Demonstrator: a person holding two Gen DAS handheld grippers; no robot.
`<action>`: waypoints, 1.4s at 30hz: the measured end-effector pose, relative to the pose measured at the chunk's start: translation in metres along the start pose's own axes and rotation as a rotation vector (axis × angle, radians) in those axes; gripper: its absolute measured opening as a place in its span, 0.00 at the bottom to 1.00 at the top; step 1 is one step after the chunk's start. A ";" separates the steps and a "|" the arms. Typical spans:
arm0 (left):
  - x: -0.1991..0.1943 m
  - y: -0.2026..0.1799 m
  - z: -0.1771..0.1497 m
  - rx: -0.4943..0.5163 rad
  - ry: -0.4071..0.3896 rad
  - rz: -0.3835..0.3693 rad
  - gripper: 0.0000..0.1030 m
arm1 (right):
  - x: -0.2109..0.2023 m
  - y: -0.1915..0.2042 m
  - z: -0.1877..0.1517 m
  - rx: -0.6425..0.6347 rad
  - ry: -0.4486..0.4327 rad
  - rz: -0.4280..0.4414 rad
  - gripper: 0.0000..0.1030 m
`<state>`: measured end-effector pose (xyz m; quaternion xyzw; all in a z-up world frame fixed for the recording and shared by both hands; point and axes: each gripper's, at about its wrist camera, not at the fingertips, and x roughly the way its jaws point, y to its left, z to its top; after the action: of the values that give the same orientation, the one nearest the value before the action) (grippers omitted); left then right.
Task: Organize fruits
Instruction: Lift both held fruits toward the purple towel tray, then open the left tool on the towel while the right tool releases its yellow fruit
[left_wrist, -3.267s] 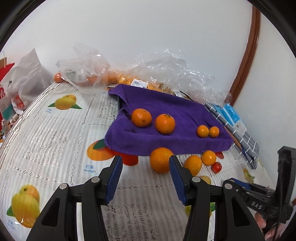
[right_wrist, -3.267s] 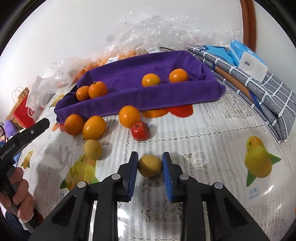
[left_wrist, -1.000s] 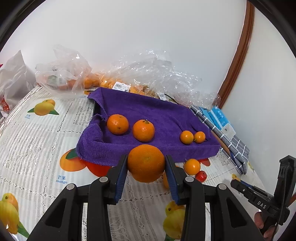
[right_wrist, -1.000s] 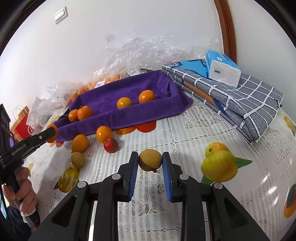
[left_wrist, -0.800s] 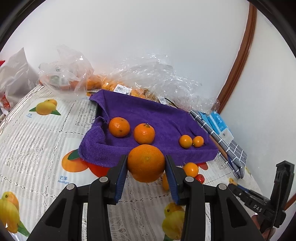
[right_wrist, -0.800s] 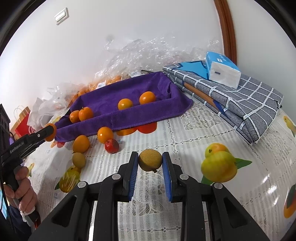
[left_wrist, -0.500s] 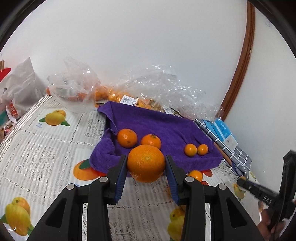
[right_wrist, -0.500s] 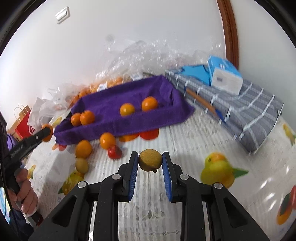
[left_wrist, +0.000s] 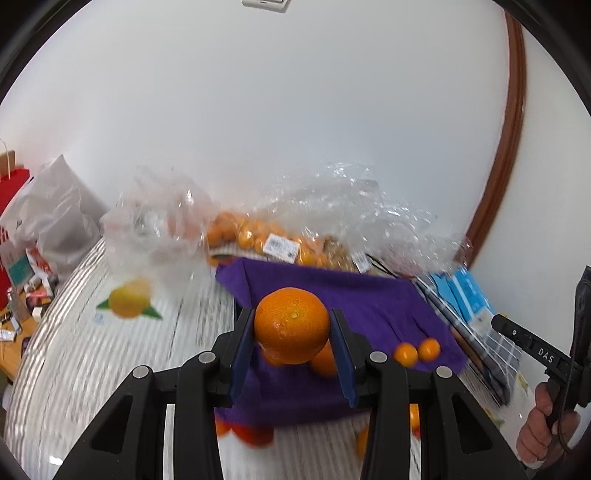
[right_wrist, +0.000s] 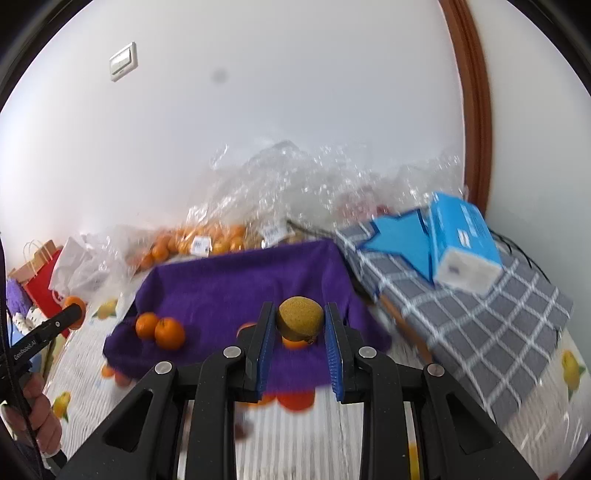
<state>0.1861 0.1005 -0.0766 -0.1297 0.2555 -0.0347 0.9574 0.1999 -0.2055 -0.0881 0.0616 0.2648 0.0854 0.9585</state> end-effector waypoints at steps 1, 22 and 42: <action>0.007 0.000 0.003 -0.010 0.000 -0.002 0.37 | 0.007 0.002 0.004 -0.007 -0.008 0.006 0.26; 0.064 0.002 -0.019 -0.035 0.063 -0.001 0.37 | 0.093 -0.038 -0.017 0.100 0.129 0.013 0.26; 0.077 -0.019 -0.033 0.045 0.129 -0.006 0.37 | 0.101 -0.038 -0.021 0.105 0.165 -0.012 0.29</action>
<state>0.2370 0.0644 -0.1358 -0.1063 0.3154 -0.0518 0.9416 0.2791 -0.2208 -0.1626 0.1030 0.3474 0.0703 0.9294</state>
